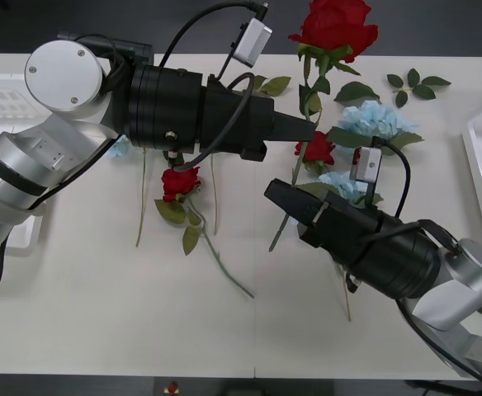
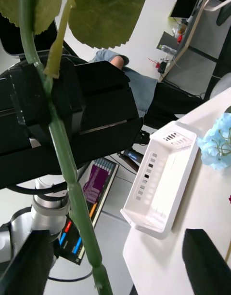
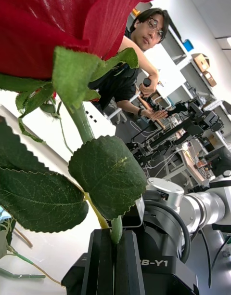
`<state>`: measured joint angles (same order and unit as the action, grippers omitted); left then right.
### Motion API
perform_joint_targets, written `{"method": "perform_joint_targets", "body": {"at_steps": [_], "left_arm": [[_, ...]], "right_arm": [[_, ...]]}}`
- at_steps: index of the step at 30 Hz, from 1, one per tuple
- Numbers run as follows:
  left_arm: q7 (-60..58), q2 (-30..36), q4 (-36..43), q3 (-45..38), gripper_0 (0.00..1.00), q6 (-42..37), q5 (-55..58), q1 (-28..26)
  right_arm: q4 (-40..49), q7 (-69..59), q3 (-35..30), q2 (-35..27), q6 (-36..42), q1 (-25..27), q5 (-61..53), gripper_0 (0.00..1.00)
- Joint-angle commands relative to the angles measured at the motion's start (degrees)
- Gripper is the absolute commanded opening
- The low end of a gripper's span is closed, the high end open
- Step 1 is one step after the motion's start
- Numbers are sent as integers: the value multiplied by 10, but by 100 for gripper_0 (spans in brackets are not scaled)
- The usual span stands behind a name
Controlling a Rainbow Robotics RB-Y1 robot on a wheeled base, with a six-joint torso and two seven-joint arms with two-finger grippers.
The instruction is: Put the red flowers into the right box and the blue flowers into the left box
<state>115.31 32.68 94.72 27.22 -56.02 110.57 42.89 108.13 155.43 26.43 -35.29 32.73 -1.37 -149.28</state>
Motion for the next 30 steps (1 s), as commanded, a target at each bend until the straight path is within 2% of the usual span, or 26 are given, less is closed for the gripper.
{"method": "perform_joint_targets", "body": {"at_steps": [1,2,3,7,8,19,20,21,22,23,30], "left_arm": [[25,3,9,-13,0,3,3,15],[25,3,9,-13,0,3,3,15],[25,3,9,-13,0,3,3,15],[25,3,9,-13,0,3,3,15],[25,3,9,-13,0,3,3,15],[25,3,9,-13,0,3,3,15],[25,3,9,-13,32,3,3,15],[25,3,9,-13,59,3,3,15],[25,3,9,-13,93,3,3,15],[25,3,9,-13,100,3,3,15],[25,3,9,-13,100,3,3,15]], "right_arm": [[16,-4,-7,14,1,0,-1,57],[16,-4,-7,15,1,0,-1,48],[16,-4,-7,16,1,0,-1,43],[16,-4,-2,17,-1,0,0,5],[16,-4,-1,17,-3,1,-1,0],[16,-4,1,17,-6,0,-1,0],[16,-4,1,17,-5,0,-1,0],[16,-4,1,17,-5,0,-1,0],[16,-4,1,17,-6,0,-1,0],[16,-4,1,17,-6,0,-1,0],[16,-4,0,15,-6,0,-1,0]]}}
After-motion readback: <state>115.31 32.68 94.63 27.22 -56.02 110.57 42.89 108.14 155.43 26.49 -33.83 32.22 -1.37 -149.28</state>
